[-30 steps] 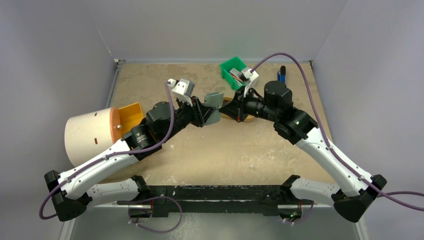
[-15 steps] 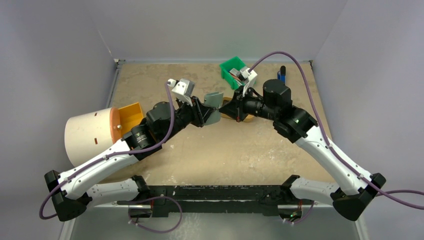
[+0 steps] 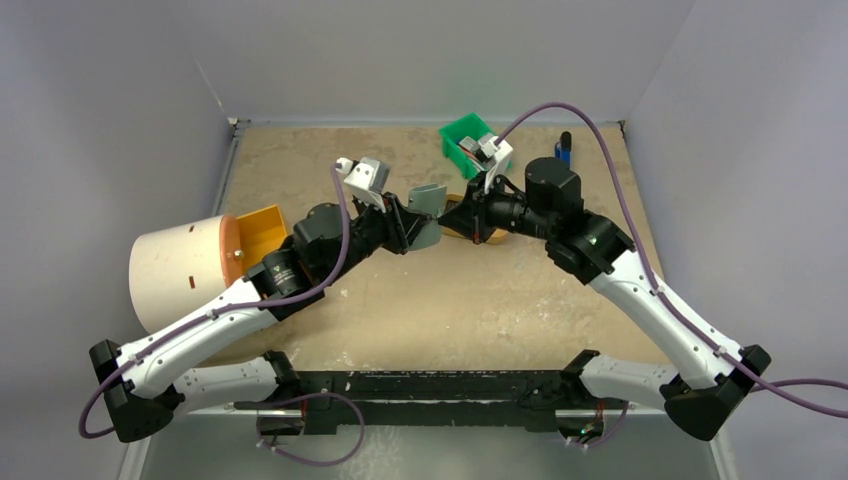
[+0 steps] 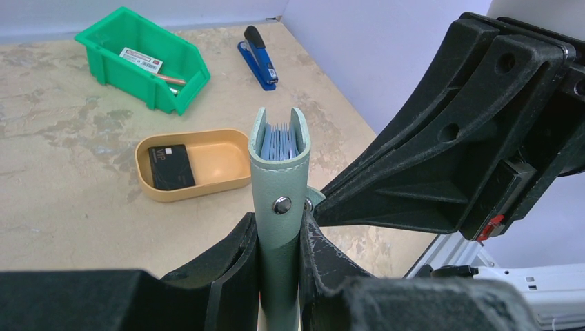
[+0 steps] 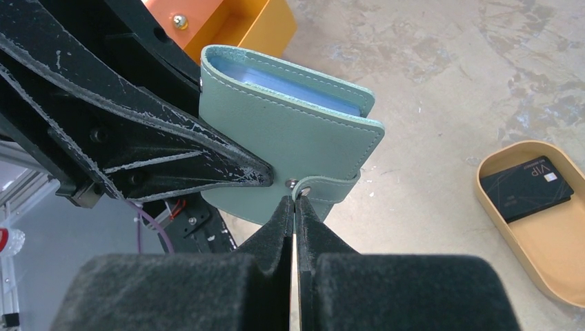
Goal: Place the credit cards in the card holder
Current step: Close the card holder.
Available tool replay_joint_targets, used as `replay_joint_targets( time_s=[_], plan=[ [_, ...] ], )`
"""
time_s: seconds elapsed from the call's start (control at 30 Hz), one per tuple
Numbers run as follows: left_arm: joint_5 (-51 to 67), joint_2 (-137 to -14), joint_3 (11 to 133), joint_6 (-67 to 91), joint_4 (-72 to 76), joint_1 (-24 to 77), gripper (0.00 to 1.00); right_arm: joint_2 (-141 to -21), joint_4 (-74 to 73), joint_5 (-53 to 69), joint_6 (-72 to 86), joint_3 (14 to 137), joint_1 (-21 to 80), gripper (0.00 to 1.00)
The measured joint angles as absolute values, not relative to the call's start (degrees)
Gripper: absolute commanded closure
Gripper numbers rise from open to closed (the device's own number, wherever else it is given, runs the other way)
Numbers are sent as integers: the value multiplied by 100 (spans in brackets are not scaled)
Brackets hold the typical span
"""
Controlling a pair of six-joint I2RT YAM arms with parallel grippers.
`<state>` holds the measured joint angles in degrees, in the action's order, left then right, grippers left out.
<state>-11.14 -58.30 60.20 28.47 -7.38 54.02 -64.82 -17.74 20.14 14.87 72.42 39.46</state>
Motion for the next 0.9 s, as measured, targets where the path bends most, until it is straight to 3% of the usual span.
replay_joint_targets(
  time_s=[0.9],
  plan=[
    [-1157,-5999,6060,2847,-740,5402,100,-6615,-1907,2047,1363,7301,3986,100]
  ],
)
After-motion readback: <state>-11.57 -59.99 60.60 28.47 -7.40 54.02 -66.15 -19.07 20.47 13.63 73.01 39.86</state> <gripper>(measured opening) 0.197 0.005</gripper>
